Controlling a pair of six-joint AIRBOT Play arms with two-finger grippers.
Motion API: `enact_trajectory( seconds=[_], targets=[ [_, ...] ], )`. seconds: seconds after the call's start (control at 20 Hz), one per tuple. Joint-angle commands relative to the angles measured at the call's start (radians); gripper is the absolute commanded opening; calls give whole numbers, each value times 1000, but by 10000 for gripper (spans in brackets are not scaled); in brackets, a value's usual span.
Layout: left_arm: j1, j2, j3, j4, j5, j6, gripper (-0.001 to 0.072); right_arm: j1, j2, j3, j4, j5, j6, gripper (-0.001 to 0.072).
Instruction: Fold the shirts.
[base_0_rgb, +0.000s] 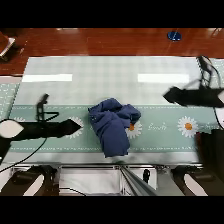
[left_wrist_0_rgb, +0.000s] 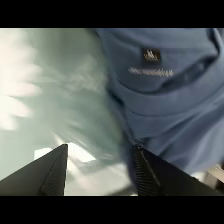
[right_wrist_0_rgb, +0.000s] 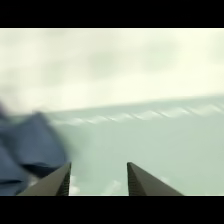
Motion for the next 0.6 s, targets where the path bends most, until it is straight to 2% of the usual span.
enact_trajectory(
  seconds=[0.0, 0.15, 0.2, 0.35, 0.4, 0.45, 0.5, 0.55],
  targets=[
    [-53, -219, -60, -306, 51, 252, 506, -180, 86, -208, 28, 51, -69, 405],
    [-130, -375, -56, -569, 69, 494, 505, -156, 87, -312, 109, 15, -111, 404],
    [-148, -410, -56, -641, 80, 551, 499, -138, 87, -333, 130, -17, -110, 404],
    [-154, -479, -51, -742, 86, 611, 490, -45, 32, -343, 159, -66, -110, 400],
    [-155, -492, -40, -741, 94, 612, 446, -8, -4, -343, 179, -86, -111, 400],
    [-154, -497, -30, -741, 93, 624, 252, 31, -49, -343, 214, -123, -112, 400],
    [-154, -495, -20, -742, 82, 654, 12, 58, -85, -339, 253, -161, -116, 400],
    [-154, -495, -7, -740, 60, 676, 18, 80, -121, -330, 304, -198, -125, 400]
  ],
)
